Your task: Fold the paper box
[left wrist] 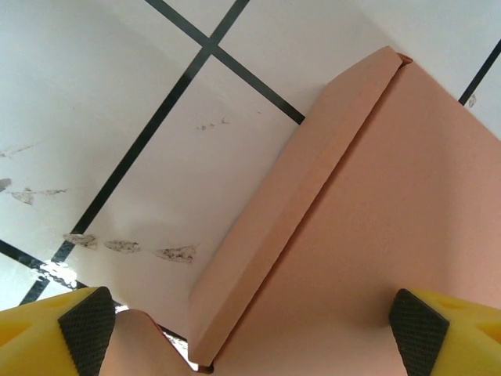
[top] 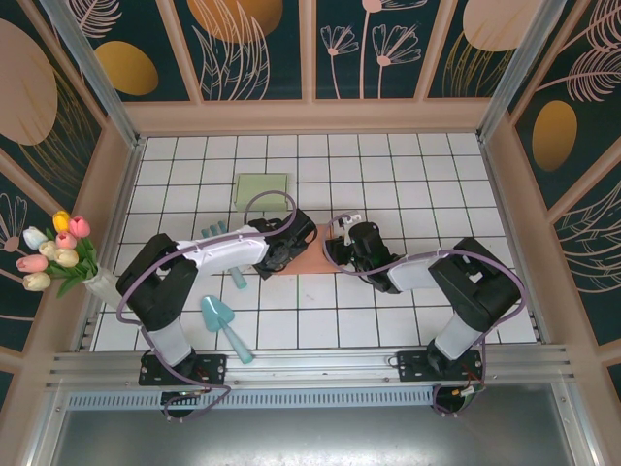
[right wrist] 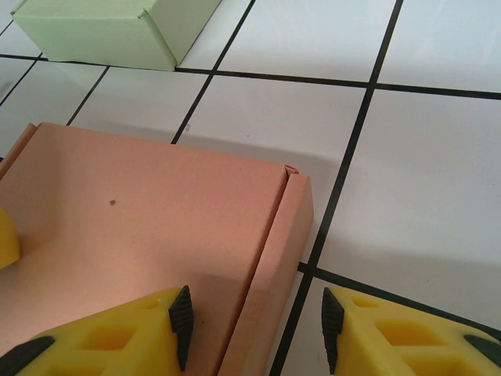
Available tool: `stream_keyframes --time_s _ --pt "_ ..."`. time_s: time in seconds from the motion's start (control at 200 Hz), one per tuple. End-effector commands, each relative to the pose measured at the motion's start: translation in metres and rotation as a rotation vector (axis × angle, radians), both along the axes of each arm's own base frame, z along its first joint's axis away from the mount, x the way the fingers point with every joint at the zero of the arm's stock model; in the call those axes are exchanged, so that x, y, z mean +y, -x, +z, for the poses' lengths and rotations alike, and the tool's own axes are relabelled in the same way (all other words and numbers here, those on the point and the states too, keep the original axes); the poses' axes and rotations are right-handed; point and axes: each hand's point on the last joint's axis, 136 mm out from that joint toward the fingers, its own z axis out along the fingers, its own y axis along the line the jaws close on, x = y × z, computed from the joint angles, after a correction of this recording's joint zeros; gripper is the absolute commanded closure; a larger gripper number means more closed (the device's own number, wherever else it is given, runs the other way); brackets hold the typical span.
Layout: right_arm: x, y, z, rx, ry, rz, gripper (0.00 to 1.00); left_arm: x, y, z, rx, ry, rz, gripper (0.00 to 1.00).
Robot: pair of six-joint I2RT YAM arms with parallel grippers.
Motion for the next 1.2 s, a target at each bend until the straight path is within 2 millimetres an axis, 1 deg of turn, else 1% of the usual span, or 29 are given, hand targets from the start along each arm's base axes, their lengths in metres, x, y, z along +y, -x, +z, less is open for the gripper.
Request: stream_keyframes --time_s 0.0,0.08,0.24,0.465,0.691,0.861,0.901,0.996,1.191 --pt "-0.031 0.037 -0.068 0.199 0.181 0.000 0.51 -0.010 0.001 -0.007 0.027 0.038 -0.004 0.11" --pt "-0.031 0.037 -0.068 0.199 0.181 0.001 0.51 -0.011 0.001 -0.009 0.032 0.039 0.000 0.12" --pt "-0.031 0.038 -0.068 0.200 0.181 0.000 0.51 -0.020 0.007 -0.013 0.065 0.098 -0.004 0.13" --pt "-0.031 0.037 -0.070 0.205 0.178 -0.002 0.51 -0.031 0.009 -0.011 0.084 0.160 0.002 0.12" --pt "-0.030 0.038 -0.073 0.211 0.177 -0.003 0.51 -0.042 0.013 -0.018 0.112 0.219 -0.001 0.12" --pt "-0.031 0.039 -0.076 0.216 0.175 -0.005 0.51 -0.038 0.010 -0.021 0.102 0.197 0.010 0.15" --pt "-0.031 0.039 -0.076 0.215 0.176 -0.005 0.51 -0.037 0.010 -0.022 0.101 0.191 0.009 0.17" --pt "-0.032 0.040 -0.078 0.219 0.178 -0.006 0.51 -0.035 0.010 -0.024 0.101 0.182 0.005 0.18" --pt "-0.033 0.042 -0.077 0.216 0.173 -0.005 0.51 -0.019 0.010 -0.030 0.088 0.130 0.028 0.18"
